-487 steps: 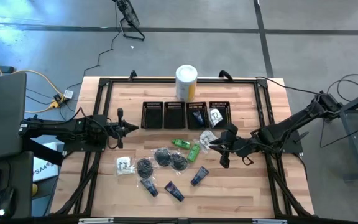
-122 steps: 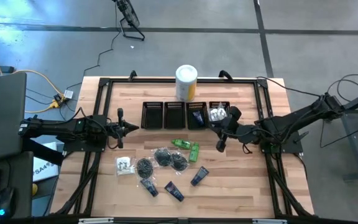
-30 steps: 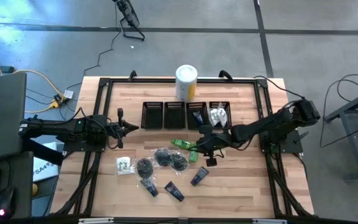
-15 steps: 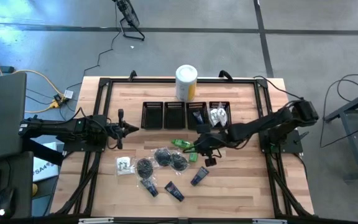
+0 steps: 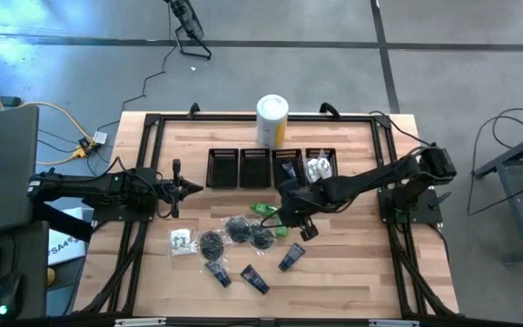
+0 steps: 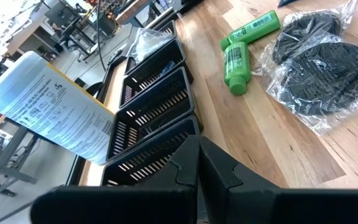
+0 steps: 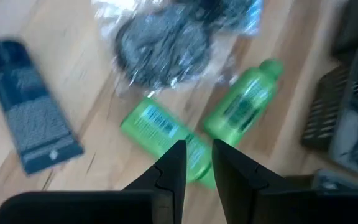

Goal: Pick & Place Travel size toiletries
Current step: Put the right shampoo into the middle left black bin

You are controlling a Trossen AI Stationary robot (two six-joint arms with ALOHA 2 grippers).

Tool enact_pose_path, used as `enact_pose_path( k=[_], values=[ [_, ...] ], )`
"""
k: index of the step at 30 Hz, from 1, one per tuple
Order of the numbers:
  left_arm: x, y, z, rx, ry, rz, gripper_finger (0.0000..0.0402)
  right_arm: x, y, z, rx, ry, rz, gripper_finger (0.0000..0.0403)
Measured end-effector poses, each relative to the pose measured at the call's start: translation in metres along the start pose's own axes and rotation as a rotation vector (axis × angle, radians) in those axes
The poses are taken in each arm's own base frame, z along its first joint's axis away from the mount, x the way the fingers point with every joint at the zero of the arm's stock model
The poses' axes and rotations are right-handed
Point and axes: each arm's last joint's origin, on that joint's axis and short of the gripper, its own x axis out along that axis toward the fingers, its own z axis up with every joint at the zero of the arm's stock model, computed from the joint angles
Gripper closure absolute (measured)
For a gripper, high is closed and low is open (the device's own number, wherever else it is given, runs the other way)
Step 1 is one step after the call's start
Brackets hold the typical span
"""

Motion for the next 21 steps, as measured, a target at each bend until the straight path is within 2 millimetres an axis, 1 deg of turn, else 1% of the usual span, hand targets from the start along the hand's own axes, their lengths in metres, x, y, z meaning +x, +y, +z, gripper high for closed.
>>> enact_pose_path(
  k=[4, 7, 10, 13, 16, 18, 21],
  values=[
    [0.0, 0.0, 0.0, 0.0, 0.0, 0.0, 0.04, 0.0, -0.002, 0.001, 0.001, 0.004, -0.049, 0.0333],
    [0.0, 0.0, 0.0, 0.0, 0.001, -0.001, 0.04, 0.0, -0.002, -0.001, 0.0, 0.027, -0.077, 0.0322],
    [0.0, 0.0, 0.0, 0.0, 0.001, -0.001, 0.04, 0.0, -0.002, -0.001, -0.02, 0.027, -0.079, 0.0293],
    [0.0, 0.0, 0.0, 0.0, 0.001, -0.001, 0.04, 0.0, -0.002, -0.001, -0.046, 0.026, -0.066, 0.0251],
    [0.0, 0.0, 0.0, 0.0, 0.001, -0.001, 0.04, 0.0, 0.0, -0.001, -0.078, 0.008, 0.013, 0.0215],
    [0.0, 0.0, 0.0, 0.0, 0.001, -0.002, 0.04, 0.003, 0.002, -0.002, -0.093, 0.009, 0.049, 0.0201],
    [0.0, 0.0, 0.0, 0.0, 0.002, -0.001, 0.04, 0.013, 0.003, -0.005, -0.098, 0.038, 0.069, 0.0195]
  ],
)
